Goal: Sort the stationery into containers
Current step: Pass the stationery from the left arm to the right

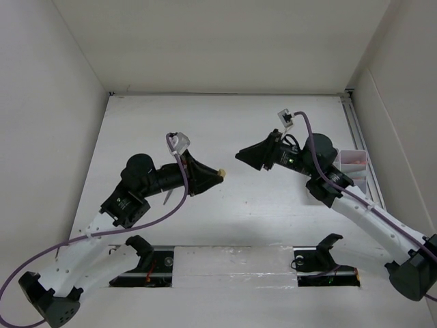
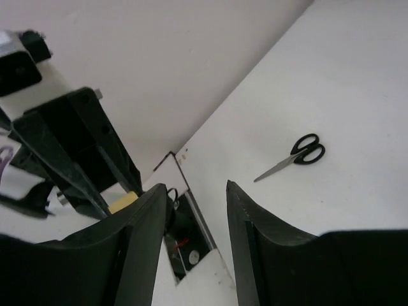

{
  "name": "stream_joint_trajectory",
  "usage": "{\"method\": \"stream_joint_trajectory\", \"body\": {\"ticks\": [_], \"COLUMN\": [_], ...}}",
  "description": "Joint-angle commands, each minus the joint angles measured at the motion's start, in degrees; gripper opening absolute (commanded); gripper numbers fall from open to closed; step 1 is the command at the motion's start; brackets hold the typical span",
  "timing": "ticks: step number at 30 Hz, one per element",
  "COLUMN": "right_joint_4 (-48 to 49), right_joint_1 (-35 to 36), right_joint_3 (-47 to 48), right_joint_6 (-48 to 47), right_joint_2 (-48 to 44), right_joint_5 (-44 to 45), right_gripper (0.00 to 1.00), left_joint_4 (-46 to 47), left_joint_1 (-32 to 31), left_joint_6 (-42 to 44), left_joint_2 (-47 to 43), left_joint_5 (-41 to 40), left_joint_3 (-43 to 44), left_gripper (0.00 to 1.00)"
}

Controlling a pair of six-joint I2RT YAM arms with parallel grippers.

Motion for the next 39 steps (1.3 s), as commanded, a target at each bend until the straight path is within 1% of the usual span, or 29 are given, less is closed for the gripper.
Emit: {"method": "stream_joint_trajectory", "body": {"ticks": [1, 3, 4, 7, 9, 12, 17, 21, 31, 39], "right_joint_4": [-12.9, -17.2, -20.3, -23.8, -27.1, -29.2, -28.7, -28.1, -25.6, -23.8], "right_joint_1": [6.2, 8.9, 10.8, 13.3, 16.3, 18.9, 19.4, 21.7, 23.4, 23.9], "right_joint_3": [6.7, 10.3, 11.4, 14.6, 17.0, 18.1, 17.6, 18.2, 20.1, 21.1], "right_joint_6": [1.2, 1.2, 1.2, 1.2, 1.2, 1.2, 1.2, 1.2, 1.2, 2.4], "right_joint_2": [-1.0, -1.0, -1.0, -0.2, 0.3, 1.3, 4.9, 7.4, 9.1, 10.3], "right_joint_5": [19.9, 25.1, 29.2, 34.0, 38.4, 43.9, 43.9, 43.9, 44.2, 44.7], "right_gripper": [0.48, 0.51, 0.51, 0.51, 0.51, 0.51, 0.51, 0.52, 0.52, 0.52], "left_joint_4": [-2.3, -2.9, -3.7, -3.7, -4.3, -4.3, -3.5, -3.5, -4.7, -4.1], "left_joint_1": [-0.2, -0.2, -0.2, -0.2, -0.2, -0.2, -0.2, -0.2, -0.2, -0.2], "left_joint_6": [2.3, 2.3, 2.3, 2.3, 2.3, 2.3, 2.3, 2.3, 2.3, 2.3], "left_joint_2": [-0.2, -0.2, 0.4, 0.4, 1.0, 1.0, 1.0, 1.5, 2.1, 2.6], "left_joint_5": [-8.3, -12.6, -15.1, -17.2, -18.4, -18.4, -16.5, -15.3, -16.6, -14.0], "left_joint_3": [2.1, 2.7, 2.7, 2.7, 2.7, 2.7, 2.1, 2.6, 3.2, 3.2], "left_gripper": [0.00, 0.00, 0.00, 0.00, 0.00, 0.00, 0.00, 0.00, 0.00, 0.00]}}
